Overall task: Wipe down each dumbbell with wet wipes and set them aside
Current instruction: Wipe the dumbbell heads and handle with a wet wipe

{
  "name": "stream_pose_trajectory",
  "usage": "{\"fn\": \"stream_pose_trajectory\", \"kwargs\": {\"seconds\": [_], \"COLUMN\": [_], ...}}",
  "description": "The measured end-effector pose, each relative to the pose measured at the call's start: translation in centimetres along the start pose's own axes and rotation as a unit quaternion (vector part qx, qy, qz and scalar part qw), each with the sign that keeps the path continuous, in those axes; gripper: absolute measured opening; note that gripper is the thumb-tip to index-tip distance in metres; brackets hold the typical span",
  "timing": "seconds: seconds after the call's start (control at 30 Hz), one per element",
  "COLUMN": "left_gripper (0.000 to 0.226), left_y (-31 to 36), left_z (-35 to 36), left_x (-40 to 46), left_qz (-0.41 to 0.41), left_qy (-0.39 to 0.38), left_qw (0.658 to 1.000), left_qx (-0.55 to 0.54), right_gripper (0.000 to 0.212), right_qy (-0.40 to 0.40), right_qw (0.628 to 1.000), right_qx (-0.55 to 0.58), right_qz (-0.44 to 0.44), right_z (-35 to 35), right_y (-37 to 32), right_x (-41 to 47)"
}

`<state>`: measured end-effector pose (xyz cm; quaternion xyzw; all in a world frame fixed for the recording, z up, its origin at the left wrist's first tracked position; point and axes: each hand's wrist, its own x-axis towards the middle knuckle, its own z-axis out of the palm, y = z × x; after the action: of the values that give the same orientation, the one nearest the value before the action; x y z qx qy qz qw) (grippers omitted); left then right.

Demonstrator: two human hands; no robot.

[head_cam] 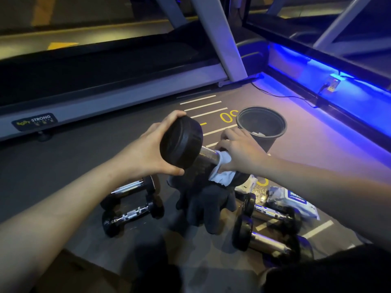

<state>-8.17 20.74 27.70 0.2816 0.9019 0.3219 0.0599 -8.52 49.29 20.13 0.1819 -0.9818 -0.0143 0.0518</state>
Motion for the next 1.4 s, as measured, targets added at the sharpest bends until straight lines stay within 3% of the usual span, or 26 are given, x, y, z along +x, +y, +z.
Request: {"fn": "stream_pose_trajectory", "kwargs": {"seconds": [0.13,0.33,0.47,0.7,0.8,0.9,1.13,1.4], "left_gripper": [0.123,0.121,0.120,0.118,0.120,0.122,0.122,0.120], "left_y": [0.3,0.0,-0.5,-0.9,-0.8,-0.7,-1.0,-1.7], "left_z": [0.0,-0.1,-0.3,-0.5,-0.4,-0.2,-0.2,-0.4], "left_x": [0.0,0.0,0.1,0.4,0.5,0.5,0.5,0.5], "left_qz": [-0.004,-0.020,-0.039,-0.036,-0.029,-0.023,-0.024,-0.023], "left_qy": [-0.003,-0.013,-0.021,-0.027,-0.029,-0.030,-0.025,-0.027], "left_qw": [1.000,1.000,0.998,0.997,0.998,0.998,0.998,0.997], "left_qx": [0.001,-0.020,-0.051,-0.064,-0.057,-0.044,-0.052,-0.069], "right_gripper": [0.073,0.067,0.081,0.089,0.080,0.059,0.036,0.040], "right_qy": [0.037,0.030,-0.015,-0.002,-0.012,-0.035,-0.062,0.082], "right_qw": [0.998,0.996,0.992,0.998,0.999,0.998,0.995,0.996], "right_qx": [0.041,0.081,0.122,0.053,0.017,0.013,0.061,-0.021], "right_qz": [0.010,0.001,-0.019,-0.034,-0.035,-0.046,-0.054,0.025], "right_z": [-0.2,-0.6,-0.6,0.1,0.4,0.7,0.4,2.4], "right_y": [-0.4,-0.1,1.1,0.1,-0.2,-0.1,1.0,-0.6], "right_x": [-0.6,-0.7,-1.7,-2.2,-1.2,0.0,2.0,1.4]}}
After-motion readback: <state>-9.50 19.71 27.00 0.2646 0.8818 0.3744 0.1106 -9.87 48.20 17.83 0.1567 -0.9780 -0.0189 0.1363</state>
